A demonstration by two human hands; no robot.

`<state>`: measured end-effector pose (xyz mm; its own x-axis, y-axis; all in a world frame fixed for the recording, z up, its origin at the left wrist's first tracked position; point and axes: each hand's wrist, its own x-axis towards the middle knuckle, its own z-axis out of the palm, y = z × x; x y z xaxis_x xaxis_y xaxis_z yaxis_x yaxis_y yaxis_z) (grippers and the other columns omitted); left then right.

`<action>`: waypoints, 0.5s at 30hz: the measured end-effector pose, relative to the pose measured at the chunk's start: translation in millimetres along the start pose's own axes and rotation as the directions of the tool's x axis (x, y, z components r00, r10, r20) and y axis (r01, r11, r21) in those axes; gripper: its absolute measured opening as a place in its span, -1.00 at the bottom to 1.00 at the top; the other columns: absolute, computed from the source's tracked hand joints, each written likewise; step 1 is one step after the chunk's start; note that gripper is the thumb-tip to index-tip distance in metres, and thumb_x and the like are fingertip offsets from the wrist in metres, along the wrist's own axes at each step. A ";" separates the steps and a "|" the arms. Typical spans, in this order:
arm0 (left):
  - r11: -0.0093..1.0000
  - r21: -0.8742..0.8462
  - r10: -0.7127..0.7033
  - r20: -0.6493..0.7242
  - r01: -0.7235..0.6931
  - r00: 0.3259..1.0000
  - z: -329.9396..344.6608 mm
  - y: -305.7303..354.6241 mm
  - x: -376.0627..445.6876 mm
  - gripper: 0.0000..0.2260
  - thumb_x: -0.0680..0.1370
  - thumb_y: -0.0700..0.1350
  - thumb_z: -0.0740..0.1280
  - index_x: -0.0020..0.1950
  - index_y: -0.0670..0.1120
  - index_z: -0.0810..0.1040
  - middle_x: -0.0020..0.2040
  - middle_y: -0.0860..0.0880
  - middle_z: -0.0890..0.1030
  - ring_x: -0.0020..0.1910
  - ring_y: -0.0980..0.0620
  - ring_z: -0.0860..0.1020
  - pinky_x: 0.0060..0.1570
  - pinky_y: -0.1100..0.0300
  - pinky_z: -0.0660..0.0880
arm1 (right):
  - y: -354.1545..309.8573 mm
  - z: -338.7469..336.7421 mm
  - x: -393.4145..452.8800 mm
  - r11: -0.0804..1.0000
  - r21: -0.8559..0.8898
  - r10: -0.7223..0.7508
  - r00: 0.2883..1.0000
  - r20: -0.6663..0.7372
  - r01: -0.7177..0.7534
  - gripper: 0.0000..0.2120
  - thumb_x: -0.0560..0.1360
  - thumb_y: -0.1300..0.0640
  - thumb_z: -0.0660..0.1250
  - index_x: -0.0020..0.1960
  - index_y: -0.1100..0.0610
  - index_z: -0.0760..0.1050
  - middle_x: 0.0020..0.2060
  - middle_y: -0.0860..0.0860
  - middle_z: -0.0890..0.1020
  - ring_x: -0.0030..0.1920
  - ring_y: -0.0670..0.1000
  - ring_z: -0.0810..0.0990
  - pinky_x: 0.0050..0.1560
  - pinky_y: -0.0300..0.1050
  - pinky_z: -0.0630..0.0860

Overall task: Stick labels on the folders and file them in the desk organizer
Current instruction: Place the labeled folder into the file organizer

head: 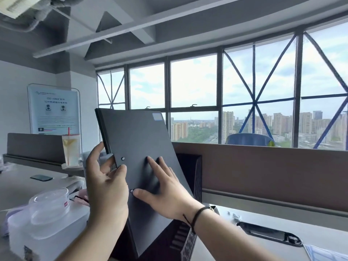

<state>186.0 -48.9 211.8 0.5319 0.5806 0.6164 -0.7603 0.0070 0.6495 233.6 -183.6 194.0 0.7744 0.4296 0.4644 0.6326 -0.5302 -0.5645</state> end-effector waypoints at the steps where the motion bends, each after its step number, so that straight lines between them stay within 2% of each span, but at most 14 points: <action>1: 1.000 -0.002 0.011 0.007 -0.011 1.000 -0.4 4.0 -2.9 -0.43 0.54 -0.47 0.24 0.37 0.11 0.41 0.09 -0.01 0.68 -0.10 0.19 0.64 -0.07 0.40 0.50 | -1.5 1.1 -1.9 1.000 0.020 -0.016 1.000 -0.001 0.016 -0.10 0.40 -0.39 0.35 0.52 -0.41 -0.16 0.59 -0.21 -0.11 0.59 -0.13 -0.12 0.54 -0.09 0.04; 4: 0.998 -0.022 0.066 0.038 -0.065 0.997 0.0 11.2 -10.3 -0.42 0.55 -0.49 0.22 0.31 0.17 0.42 0.09 -0.01 0.68 -0.03 0.16 0.63 -0.01 0.36 0.50 | -4.4 7.4 -7.1 0.996 0.080 -0.050 0.999 0.002 0.049 -0.06 0.40 -0.38 0.36 0.54 -0.36 -0.18 0.59 -0.21 -0.11 0.55 -0.26 -0.17 0.55 -0.14 0.03; 7: 0.997 -0.026 0.076 0.053 -0.075 0.996 4.6 1.0 -12.0 -0.40 0.54 -0.50 0.22 0.31 0.17 0.41 0.13 -0.07 0.67 -0.01 0.12 0.65 0.05 0.25 0.51 | 1.9 7.2 -7.2 0.993 0.110 -0.041 0.999 -0.023 0.044 -0.04 0.39 -0.39 0.37 0.56 -0.32 -0.17 0.59 -0.21 -0.12 0.53 -0.30 -0.22 0.54 -0.17 -0.01; 9: 0.998 0.002 0.063 0.056 -0.063 0.996 13.6 -13.0 -14.3 -0.37 0.54 -0.51 0.21 0.32 0.19 0.37 0.13 -0.08 0.66 -0.03 0.12 0.65 0.03 0.29 0.51 | 14.7 3.3 -4.8 0.992 0.125 -0.017 0.999 -0.034 0.022 -0.04 0.37 -0.36 0.40 0.56 -0.33 -0.13 0.59 -0.21 -0.10 0.51 -0.35 -0.20 0.50 -0.24 -0.01; 12: 0.995 0.087 0.033 0.084 -0.041 0.996 26.9 -40.9 -20.9 -0.28 0.54 -0.49 0.23 0.37 0.31 0.27 0.17 -0.06 0.63 0.06 0.11 0.64 0.01 0.38 0.49 | 41.0 1.3 -1.1 0.985 0.171 0.032 0.999 -0.022 -0.028 0.00 0.29 -0.34 0.46 0.55 -0.36 -0.07 0.59 -0.23 -0.07 0.33 -0.58 -0.21 0.39 -0.36 -0.01; 13: 0.993 0.114 0.020 0.090 -0.031 0.996 31.1 -50.5 -23.3 -0.25 0.54 -0.48 0.24 0.40 0.32 0.23 0.21 -0.07 0.61 0.11 0.11 0.62 0.03 0.41 0.48 | 49.5 1.7 -0.7 0.977 0.206 0.054 0.998 -0.018 -0.049 0.03 0.25 -0.33 0.49 0.55 -0.36 -0.04 0.59 -0.22 -0.05 0.31 -0.61 -0.20 0.39 -0.36 -0.01; 15: 0.988 0.148 0.018 0.101 -0.033 0.995 37.9 -67.7 -26.2 -0.23 0.55 -0.46 0.24 0.45 0.34 0.20 0.32 -0.07 0.55 0.22 0.10 0.57 0.08 0.44 0.45 | 63.5 3.7 -1.0 0.951 0.293 0.105 0.994 -0.013 -0.097 0.05 0.20 -0.29 0.53 0.54 -0.34 0.03 0.60 -0.20 -0.02 0.41 -0.52 -0.15 0.47 -0.30 0.00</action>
<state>237.7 -95.5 168.6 0.5533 0.4956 0.6695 -0.7136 -0.1325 0.6879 273.1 -215.0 155.1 0.8366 0.3621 0.4111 0.5279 -0.3319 -0.7818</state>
